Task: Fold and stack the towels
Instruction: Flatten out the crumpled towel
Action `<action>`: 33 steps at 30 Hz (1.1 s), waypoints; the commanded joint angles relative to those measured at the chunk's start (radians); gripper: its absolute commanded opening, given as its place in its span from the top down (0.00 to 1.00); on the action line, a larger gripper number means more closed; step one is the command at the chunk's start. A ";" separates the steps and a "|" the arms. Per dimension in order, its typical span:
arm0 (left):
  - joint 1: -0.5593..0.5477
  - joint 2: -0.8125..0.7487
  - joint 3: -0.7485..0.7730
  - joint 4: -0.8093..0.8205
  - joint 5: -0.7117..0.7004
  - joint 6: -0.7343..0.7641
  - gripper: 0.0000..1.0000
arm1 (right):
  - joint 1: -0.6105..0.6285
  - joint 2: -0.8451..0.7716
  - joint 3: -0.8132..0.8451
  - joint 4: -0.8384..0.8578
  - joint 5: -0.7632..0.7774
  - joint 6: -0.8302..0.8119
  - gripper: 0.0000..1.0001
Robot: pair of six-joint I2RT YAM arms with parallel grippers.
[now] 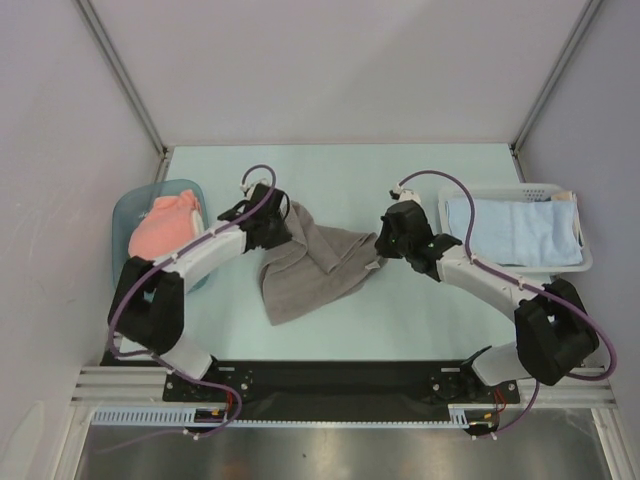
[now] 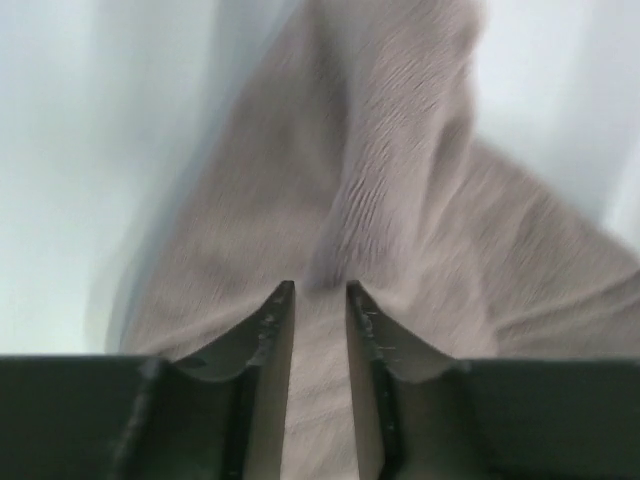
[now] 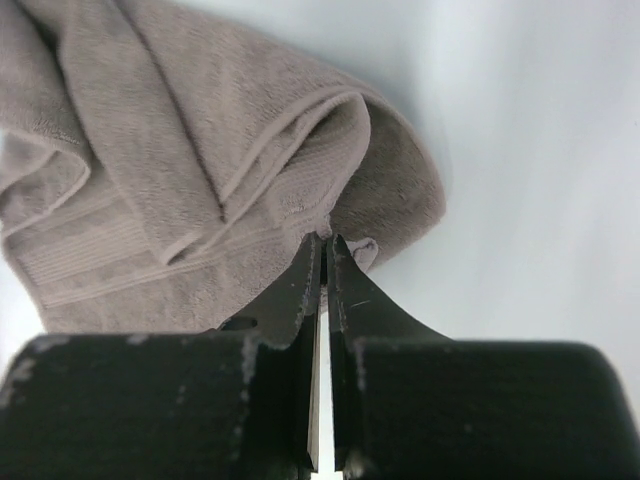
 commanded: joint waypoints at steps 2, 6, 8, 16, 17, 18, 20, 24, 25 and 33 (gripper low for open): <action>-0.030 -0.182 -0.169 -0.009 0.054 -0.007 0.63 | -0.004 0.020 0.035 -0.064 0.016 -0.017 1.00; -0.098 -0.368 -0.309 -0.078 -0.013 -0.066 0.52 | -0.005 0.000 0.047 -0.095 0.033 -0.028 1.00; -0.143 -0.426 -0.343 -0.135 -0.051 -0.133 0.47 | -0.010 -0.005 0.053 -0.101 0.040 -0.044 1.00; -0.202 -0.618 -0.558 -0.175 -0.030 -0.348 0.53 | -0.025 0.000 0.082 -0.123 0.036 -0.064 1.00; -0.207 -0.623 -0.570 -0.166 -0.030 -0.359 0.54 | -0.025 -0.002 0.084 -0.123 0.028 -0.064 1.00; -0.208 -0.621 -0.590 -0.152 -0.024 -0.365 0.57 | -0.025 -0.002 0.084 -0.121 0.027 -0.064 1.00; -0.211 -0.597 -0.605 -0.125 0.005 -0.380 0.59 | -0.025 -0.002 0.081 -0.120 0.022 -0.062 1.00; -0.230 -0.551 -0.625 -0.085 0.033 -0.400 0.59 | -0.025 0.000 0.079 -0.117 0.019 -0.057 1.00; -0.234 -0.543 -0.627 -0.081 0.038 -0.409 0.59 | -0.024 0.000 0.078 -0.115 0.017 -0.059 1.00; -0.242 -0.511 -0.633 -0.084 0.039 -0.420 0.55 | -0.025 0.000 0.072 -0.110 0.019 -0.057 1.00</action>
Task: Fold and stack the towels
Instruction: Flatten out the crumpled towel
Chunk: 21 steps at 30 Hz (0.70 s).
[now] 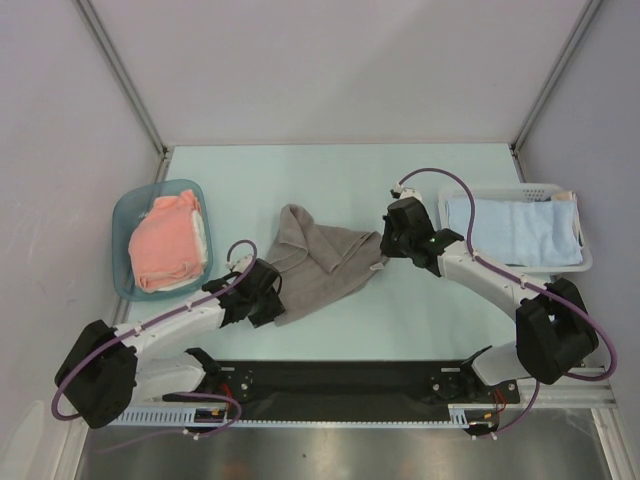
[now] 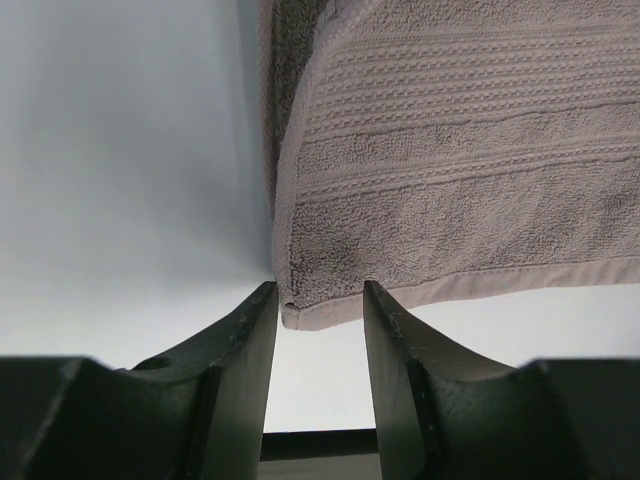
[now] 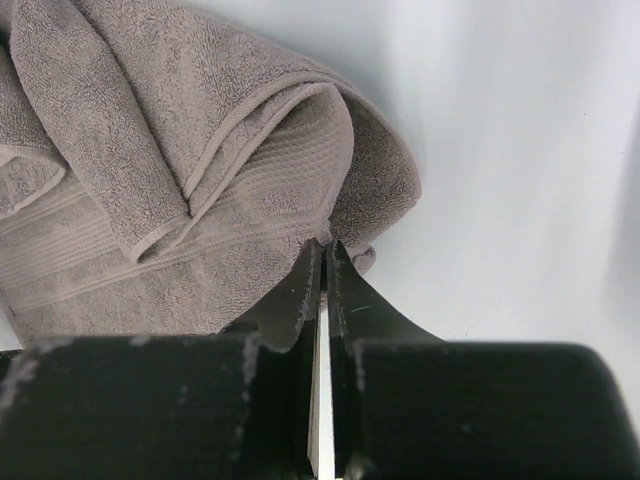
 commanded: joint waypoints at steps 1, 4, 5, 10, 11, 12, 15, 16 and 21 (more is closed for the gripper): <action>-0.011 -0.004 -0.004 0.015 0.003 -0.029 0.55 | -0.004 -0.019 0.022 0.006 0.005 -0.009 1.00; -0.012 -0.007 -0.010 0.015 0.006 -0.028 0.54 | -0.004 -0.017 0.022 0.009 0.001 -0.006 1.00; -0.012 -0.006 -0.010 0.013 0.006 -0.026 0.54 | -0.003 -0.016 0.019 0.009 0.001 -0.006 1.00; -0.014 0.013 -0.017 0.022 0.012 -0.025 0.54 | -0.003 -0.013 0.022 0.012 0.000 -0.004 1.00; -0.015 0.013 -0.023 0.028 0.014 -0.023 0.55 | -0.003 -0.014 0.022 0.013 -0.003 -0.004 1.00; -0.017 0.013 -0.027 0.033 0.014 -0.028 0.55 | -0.003 -0.014 0.022 0.012 -0.002 -0.004 1.00; -0.017 0.013 -0.028 0.038 0.015 -0.025 0.58 | -0.003 -0.014 0.019 0.013 -0.002 -0.004 1.00; -0.017 0.014 -0.028 0.039 0.017 -0.023 0.60 | -0.001 -0.014 0.020 0.013 -0.003 -0.003 1.00; -0.017 0.016 -0.016 0.047 0.021 -0.009 0.81 | -0.003 -0.017 0.021 0.013 -0.002 -0.003 1.00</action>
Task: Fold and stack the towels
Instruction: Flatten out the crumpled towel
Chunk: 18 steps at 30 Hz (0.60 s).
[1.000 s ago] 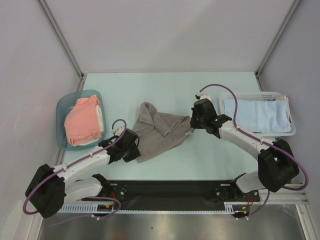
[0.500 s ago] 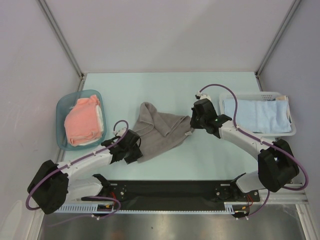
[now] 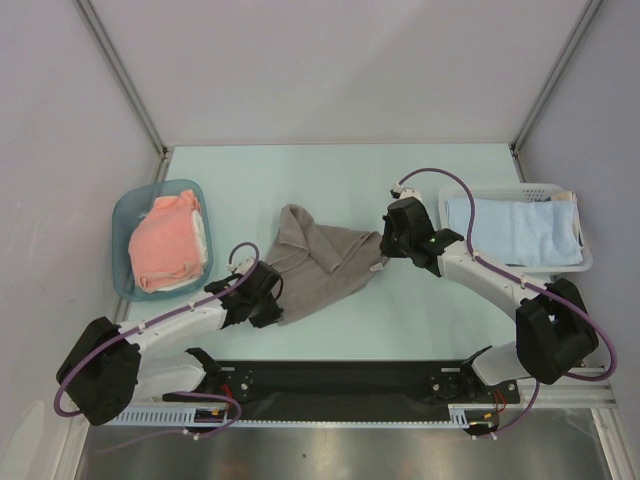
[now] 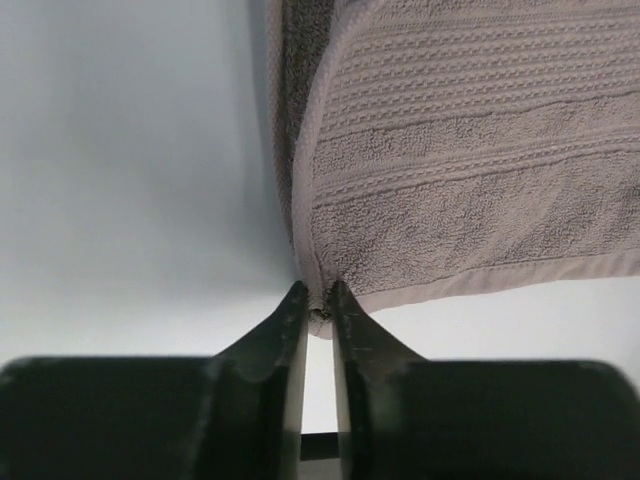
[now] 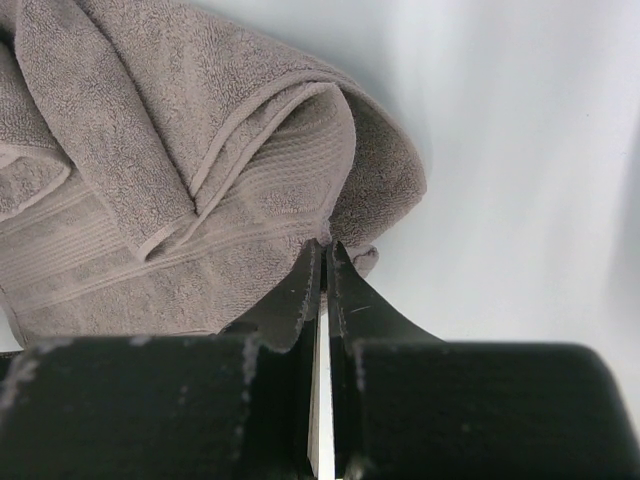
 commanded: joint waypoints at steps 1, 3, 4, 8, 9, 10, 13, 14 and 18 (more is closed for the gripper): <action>-0.007 -0.006 0.007 0.020 0.009 0.002 0.84 | -0.003 -0.019 0.019 0.009 0.003 -0.005 1.00; -0.007 -0.017 0.027 0.008 0.006 0.019 0.93 | -0.003 -0.022 0.024 0.005 0.004 -0.005 1.00; -0.007 -0.027 0.038 -0.008 0.003 0.026 0.96 | -0.003 -0.023 0.025 0.003 0.008 -0.005 1.00; -0.007 -0.054 0.099 -0.042 0.007 0.075 0.99 | -0.004 -0.039 0.031 -0.004 0.009 -0.011 1.00; -0.007 -0.058 0.109 -0.052 0.014 0.091 0.98 | -0.004 -0.040 0.031 -0.007 0.008 -0.013 1.00; -0.009 -0.061 0.116 -0.064 0.018 0.100 0.97 | -0.004 -0.040 0.036 -0.012 0.008 -0.013 1.00; -0.007 -0.081 0.129 -0.077 0.031 0.129 0.96 | -0.006 -0.048 0.036 -0.014 0.006 -0.011 1.00; -0.006 -0.090 0.132 -0.080 0.031 0.137 0.96 | -0.006 -0.049 0.036 -0.015 0.006 -0.010 1.00; -0.006 -0.109 0.168 -0.083 0.038 0.178 0.99 | -0.006 -0.057 0.047 -0.021 0.009 -0.017 1.00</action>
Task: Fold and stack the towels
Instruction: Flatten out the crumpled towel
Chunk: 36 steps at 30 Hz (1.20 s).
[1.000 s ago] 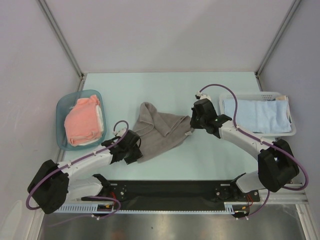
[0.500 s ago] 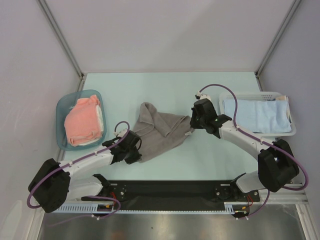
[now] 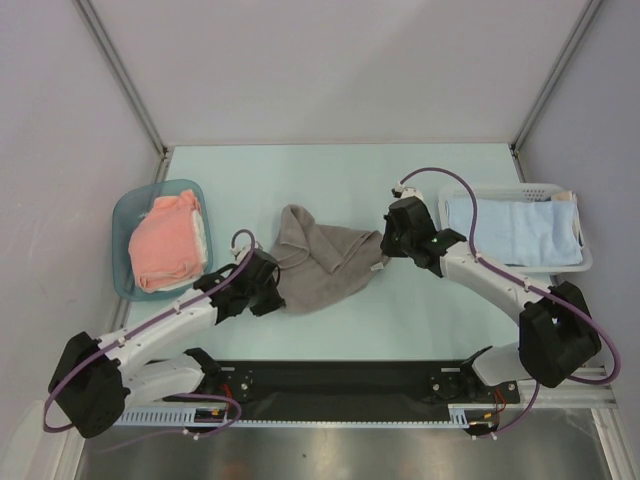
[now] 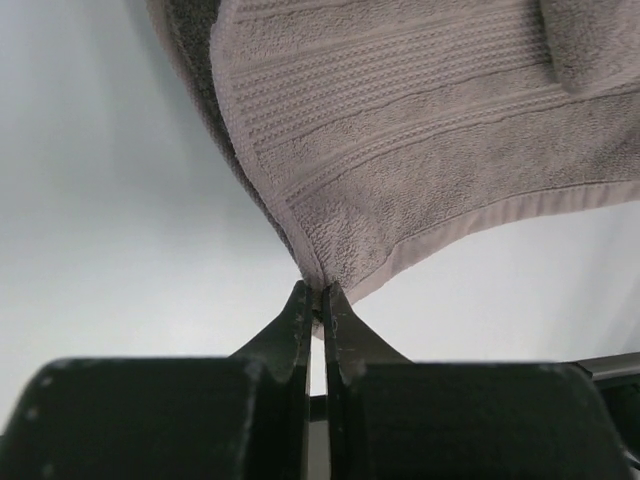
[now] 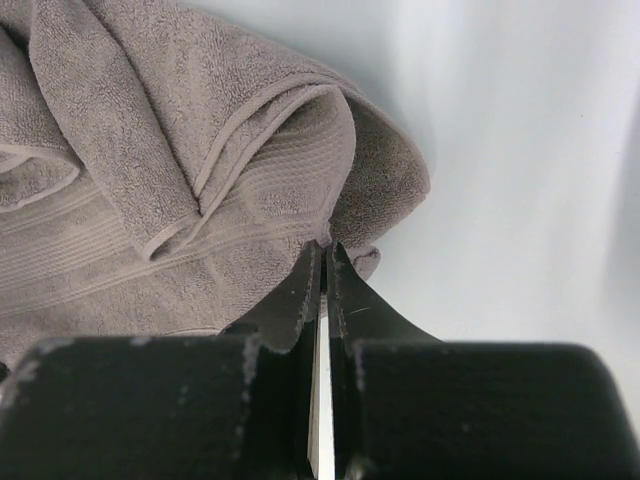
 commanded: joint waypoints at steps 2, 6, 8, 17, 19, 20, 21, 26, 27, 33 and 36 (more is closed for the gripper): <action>-0.005 -0.030 0.073 -0.020 0.031 0.067 0.95 | -0.009 -0.038 0.055 -0.024 0.006 -0.020 1.00; -0.005 -0.034 0.058 -0.002 0.054 0.087 0.82 | -0.009 -0.045 0.061 -0.027 0.000 -0.017 1.00; -0.005 -0.034 0.044 0.012 0.070 0.083 0.83 | -0.007 -0.048 0.055 -0.024 -0.005 -0.015 1.00; -0.005 -0.047 -0.079 0.093 0.109 0.048 1.00 | -0.006 -0.049 0.023 -0.004 -0.015 -0.004 1.00; -0.005 -0.047 -0.065 0.081 0.074 0.065 1.00 | -0.006 -0.046 0.026 -0.003 -0.017 -0.007 1.00; -0.003 -0.047 -0.053 0.077 0.058 0.074 1.00 | -0.006 -0.046 0.032 -0.004 -0.017 -0.009 1.00; 0.000 -0.042 -0.015 0.067 0.042 0.106 1.00 | -0.006 -0.046 0.038 -0.006 -0.020 -0.017 1.00; 0.089 -0.038 0.215 0.023 -0.070 0.250 1.00 | -0.029 -0.058 0.121 -0.036 -0.023 -0.047 1.00; 0.116 -0.025 0.256 0.017 -0.089 0.272 1.00 | -0.029 -0.063 0.167 -0.044 -0.026 -0.053 1.00; 0.104 0.047 0.595 -0.052 -0.193 0.460 1.00 | -0.024 -0.124 0.323 -0.061 -0.035 -0.132 1.00; 0.065 0.064 0.732 -0.103 -0.277 0.539 1.00 | -0.003 -0.164 0.388 -0.055 -0.038 -0.188 1.00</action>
